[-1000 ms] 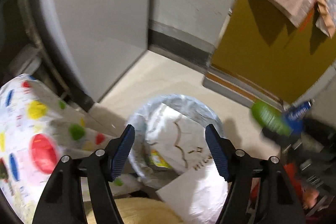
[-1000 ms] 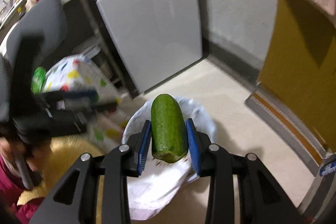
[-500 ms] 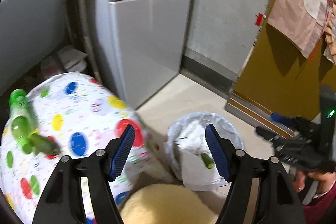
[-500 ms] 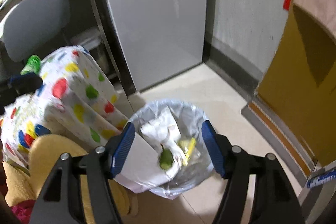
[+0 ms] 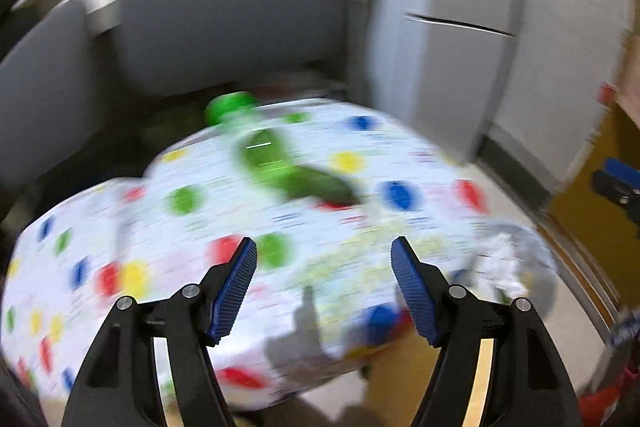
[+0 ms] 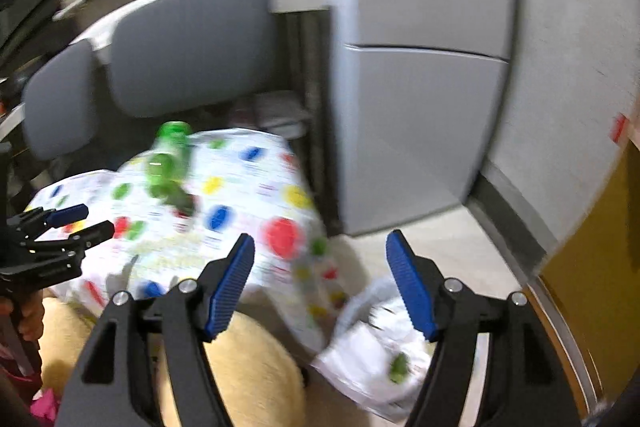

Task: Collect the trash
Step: 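Bring both tools back over the table toward the bottle and cucumber, then grasp the green bottle with the left gripper while the right grasps the cucumber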

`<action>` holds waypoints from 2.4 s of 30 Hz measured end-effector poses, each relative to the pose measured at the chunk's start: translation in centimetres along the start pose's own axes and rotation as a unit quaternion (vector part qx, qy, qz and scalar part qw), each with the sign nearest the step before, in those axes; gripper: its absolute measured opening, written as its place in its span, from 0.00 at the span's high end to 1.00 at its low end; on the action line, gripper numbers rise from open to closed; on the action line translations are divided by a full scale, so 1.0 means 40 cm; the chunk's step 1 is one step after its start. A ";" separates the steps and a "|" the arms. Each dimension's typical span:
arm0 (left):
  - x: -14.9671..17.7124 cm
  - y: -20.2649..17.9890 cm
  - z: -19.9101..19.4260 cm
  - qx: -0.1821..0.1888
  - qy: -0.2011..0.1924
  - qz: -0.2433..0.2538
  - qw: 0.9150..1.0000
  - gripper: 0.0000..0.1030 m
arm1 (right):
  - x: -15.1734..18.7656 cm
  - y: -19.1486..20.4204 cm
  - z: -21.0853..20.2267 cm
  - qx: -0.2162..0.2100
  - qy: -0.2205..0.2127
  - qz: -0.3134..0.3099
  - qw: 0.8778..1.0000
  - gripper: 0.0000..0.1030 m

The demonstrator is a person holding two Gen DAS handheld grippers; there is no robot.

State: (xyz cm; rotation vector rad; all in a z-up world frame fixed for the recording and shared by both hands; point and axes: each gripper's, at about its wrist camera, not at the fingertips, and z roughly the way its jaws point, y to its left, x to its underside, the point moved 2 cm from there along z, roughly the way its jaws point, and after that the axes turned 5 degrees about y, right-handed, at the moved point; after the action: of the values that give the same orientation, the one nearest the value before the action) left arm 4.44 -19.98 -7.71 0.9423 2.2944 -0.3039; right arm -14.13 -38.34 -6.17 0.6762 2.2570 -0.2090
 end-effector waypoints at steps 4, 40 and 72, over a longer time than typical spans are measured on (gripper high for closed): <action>0.034 0.161 -0.026 -0.051 0.010 -0.073 0.996 0.32 | -0.039 0.134 0.052 -0.057 0.006 -0.044 0.997 0.34; 0.082 0.317 0.096 -0.075 0.072 -0.146 0.984 0.32 | -0.103 0.411 0.464 -0.111 0.119 -0.208 0.964 0.67; -0.281 0.141 0.478 0.014 0.111 -0.171 0.979 0.19 | -0.148 0.149 0.340 -0.065 0.031 -0.044 0.996 0.67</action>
State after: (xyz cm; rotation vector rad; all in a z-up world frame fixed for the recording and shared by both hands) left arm 23.43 -30.28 -15.24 0.6149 2.6664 -0.3916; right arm 0.91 -40.38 -11.14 0.5220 2.3396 -0.0843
